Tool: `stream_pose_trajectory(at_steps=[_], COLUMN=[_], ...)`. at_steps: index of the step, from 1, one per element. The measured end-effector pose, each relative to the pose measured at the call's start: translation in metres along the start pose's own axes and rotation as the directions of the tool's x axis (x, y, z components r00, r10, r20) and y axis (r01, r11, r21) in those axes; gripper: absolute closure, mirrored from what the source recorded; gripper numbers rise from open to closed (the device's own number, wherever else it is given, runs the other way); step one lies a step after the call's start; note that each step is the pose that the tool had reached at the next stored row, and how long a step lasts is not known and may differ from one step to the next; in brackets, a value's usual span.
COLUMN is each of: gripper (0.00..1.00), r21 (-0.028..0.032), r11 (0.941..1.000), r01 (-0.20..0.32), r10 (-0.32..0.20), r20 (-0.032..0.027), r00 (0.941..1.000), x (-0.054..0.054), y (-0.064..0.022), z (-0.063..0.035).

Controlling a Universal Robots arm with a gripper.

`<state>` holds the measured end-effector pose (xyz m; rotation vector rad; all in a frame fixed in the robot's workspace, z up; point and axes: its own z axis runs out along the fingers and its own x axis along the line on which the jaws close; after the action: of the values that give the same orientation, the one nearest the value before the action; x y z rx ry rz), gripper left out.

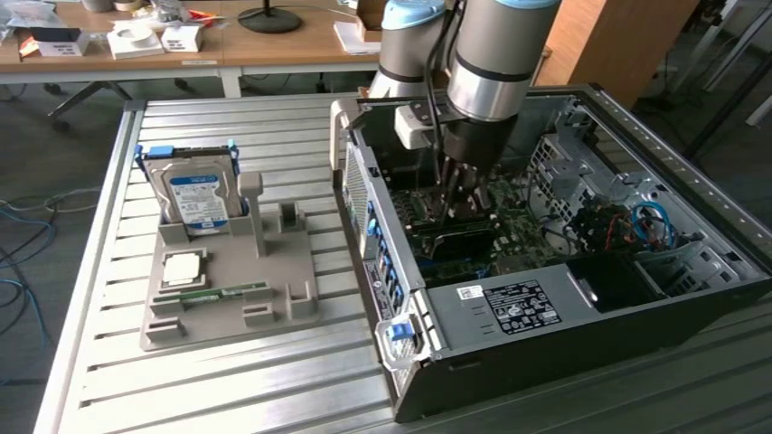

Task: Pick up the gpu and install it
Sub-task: 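Press down on the gpu until it lock into place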

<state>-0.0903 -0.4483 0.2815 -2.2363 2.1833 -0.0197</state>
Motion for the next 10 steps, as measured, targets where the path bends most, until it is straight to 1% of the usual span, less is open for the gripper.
stream_pose_trajectory(at_steps=[7, 10], gripper=[0.89, 0.89], r21=[0.0, 0.0], r11=[1.0, 1.0], r01=[0.0, 0.0], r10=[0.0, 0.0], r20=[-0.0001, -0.0001], r00=[1.0, 1.0], x=[0.0, 0.0], y=[-0.0003, -0.0004], z=[-0.0124, -0.0195])
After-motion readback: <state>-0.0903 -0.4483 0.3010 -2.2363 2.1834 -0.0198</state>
